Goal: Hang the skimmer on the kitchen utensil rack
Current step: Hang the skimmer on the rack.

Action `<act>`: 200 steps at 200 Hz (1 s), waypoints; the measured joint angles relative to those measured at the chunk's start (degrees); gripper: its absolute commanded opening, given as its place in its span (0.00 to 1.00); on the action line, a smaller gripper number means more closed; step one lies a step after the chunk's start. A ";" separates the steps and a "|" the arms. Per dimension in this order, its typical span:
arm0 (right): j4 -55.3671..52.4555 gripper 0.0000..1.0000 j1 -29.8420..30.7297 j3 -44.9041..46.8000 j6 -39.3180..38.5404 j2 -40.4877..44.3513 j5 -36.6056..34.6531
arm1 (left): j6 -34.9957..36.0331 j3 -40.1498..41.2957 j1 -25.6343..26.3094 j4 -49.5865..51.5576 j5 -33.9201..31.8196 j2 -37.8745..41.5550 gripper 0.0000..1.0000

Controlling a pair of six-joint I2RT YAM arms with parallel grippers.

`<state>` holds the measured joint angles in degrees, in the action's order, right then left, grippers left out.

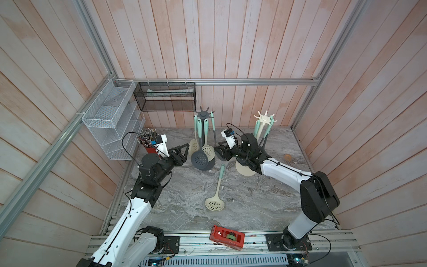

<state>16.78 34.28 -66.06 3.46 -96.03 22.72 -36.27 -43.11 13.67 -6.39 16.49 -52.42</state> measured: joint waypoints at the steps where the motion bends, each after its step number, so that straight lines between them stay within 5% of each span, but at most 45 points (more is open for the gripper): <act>1: 0.00 0.47 0.00 0.00 0.00 0.00 0.00 | 0.00 0.00 0.00 -0.02 0.00 0.00 0.63; 143: -0.55 0.47 -1.97 -4.17 5.16 -4.00 -3.34 | -0.42 0.70 -0.04 -0.83 0.61 0.13 0.63; 200: -0.96 0.48 -1.90 3.54 7.87 6.73 -1.33 | -0.42 1.03 -0.13 -0.96 0.63 0.13 0.63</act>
<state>15.81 32.38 -62.52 11.33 -89.30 21.39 -36.69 -42.09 13.54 -7.35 17.12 -52.29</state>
